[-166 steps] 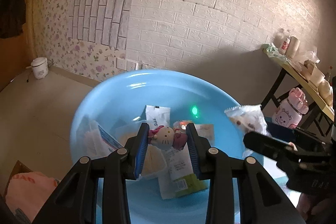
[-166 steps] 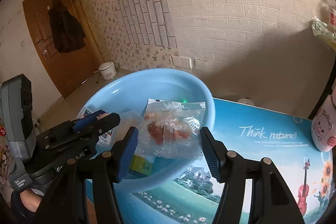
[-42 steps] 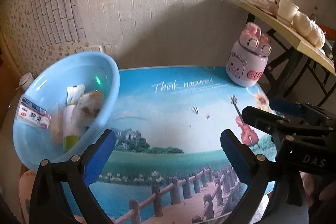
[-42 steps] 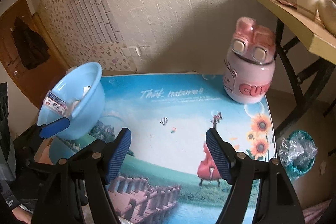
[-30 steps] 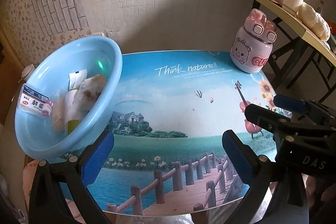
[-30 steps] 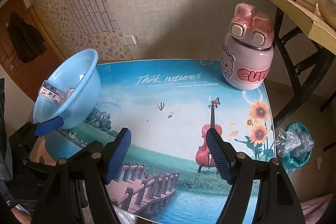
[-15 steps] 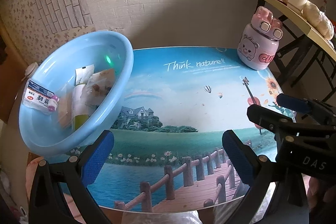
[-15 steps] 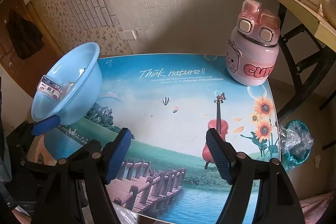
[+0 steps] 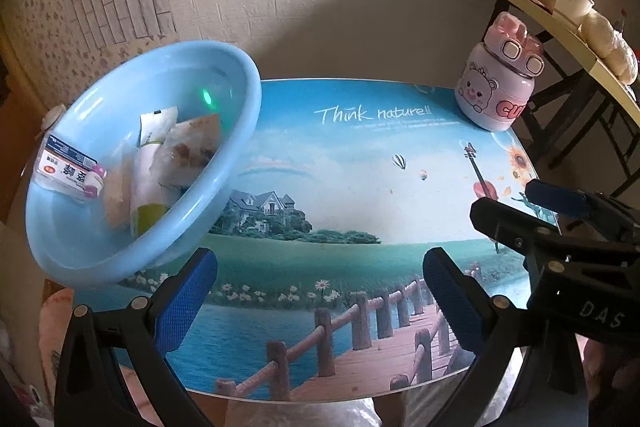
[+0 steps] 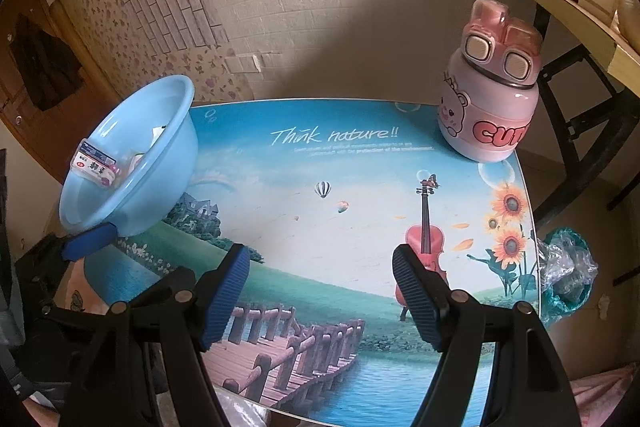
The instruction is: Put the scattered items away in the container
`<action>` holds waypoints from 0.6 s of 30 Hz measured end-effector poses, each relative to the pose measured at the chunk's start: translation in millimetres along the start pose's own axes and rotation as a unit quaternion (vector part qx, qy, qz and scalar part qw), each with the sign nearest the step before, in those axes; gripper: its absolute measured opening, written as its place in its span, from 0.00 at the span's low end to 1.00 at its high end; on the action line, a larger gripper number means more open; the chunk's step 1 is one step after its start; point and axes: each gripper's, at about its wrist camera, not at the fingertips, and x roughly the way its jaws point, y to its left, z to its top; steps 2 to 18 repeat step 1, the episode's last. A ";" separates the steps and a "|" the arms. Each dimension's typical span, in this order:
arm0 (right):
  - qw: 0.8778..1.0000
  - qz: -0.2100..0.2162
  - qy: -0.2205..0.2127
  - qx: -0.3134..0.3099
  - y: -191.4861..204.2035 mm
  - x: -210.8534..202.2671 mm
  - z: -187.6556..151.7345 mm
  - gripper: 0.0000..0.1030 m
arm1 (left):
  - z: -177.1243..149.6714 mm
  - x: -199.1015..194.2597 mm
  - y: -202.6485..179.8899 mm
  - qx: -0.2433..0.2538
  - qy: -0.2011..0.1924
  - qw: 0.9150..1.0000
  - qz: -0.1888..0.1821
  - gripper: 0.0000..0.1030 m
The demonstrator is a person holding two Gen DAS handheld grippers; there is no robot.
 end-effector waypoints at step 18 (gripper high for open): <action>1.000 -0.001 0.000 0.000 0.3 -0.1 -0.3 0.73 | -0.2 -0.9 -0.9 0.003 -0.004 1.000 0.006 1.00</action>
